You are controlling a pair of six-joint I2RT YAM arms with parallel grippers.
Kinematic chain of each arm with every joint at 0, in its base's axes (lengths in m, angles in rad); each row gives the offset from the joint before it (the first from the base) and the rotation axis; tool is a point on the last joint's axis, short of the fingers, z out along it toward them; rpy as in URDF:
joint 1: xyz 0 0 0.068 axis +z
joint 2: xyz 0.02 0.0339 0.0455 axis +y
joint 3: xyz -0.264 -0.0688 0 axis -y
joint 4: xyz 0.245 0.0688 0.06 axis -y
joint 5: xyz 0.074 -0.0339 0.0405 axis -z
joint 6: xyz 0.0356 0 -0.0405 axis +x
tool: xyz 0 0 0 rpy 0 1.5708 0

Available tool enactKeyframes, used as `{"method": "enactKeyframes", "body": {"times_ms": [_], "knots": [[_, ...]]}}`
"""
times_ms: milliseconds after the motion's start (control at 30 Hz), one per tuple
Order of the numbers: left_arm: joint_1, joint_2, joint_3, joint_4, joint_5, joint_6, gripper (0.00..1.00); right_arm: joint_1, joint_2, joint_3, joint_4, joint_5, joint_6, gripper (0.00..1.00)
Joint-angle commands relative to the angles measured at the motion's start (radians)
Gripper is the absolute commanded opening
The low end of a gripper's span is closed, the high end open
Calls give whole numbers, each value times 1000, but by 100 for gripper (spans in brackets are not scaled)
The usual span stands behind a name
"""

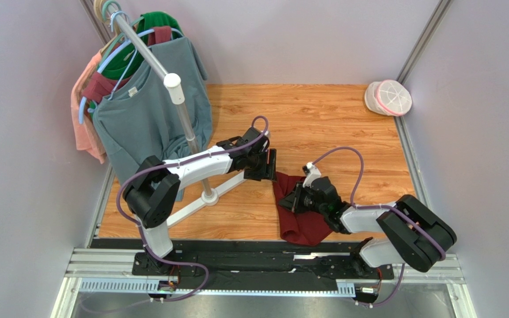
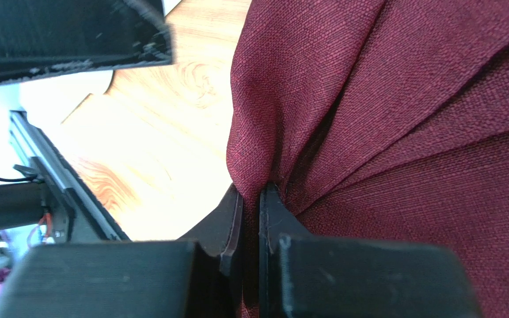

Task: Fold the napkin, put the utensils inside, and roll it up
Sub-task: Roll the napkin with the utensil

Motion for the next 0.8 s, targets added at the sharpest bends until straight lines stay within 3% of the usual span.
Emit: {"method": "enactKeyframes", "body": {"times_ms": [0, 300, 567, 767], "knots": [[5, -52, -52, 153, 63, -19, 70, -52, 1, -44, 68, -75, 37, 0], [-5, 38, -66, 265, 117, -79, 70, -121, 45, -98, 203, -140, 88, 0], [-5, 65, -90, 294, 88, -105, 52, -183, 90, -120, 293, -193, 120, 0], [-6, 94, -112, 357, 106, -128, 50, -201, 154, -129, 353, -216, 131, 0]]}}
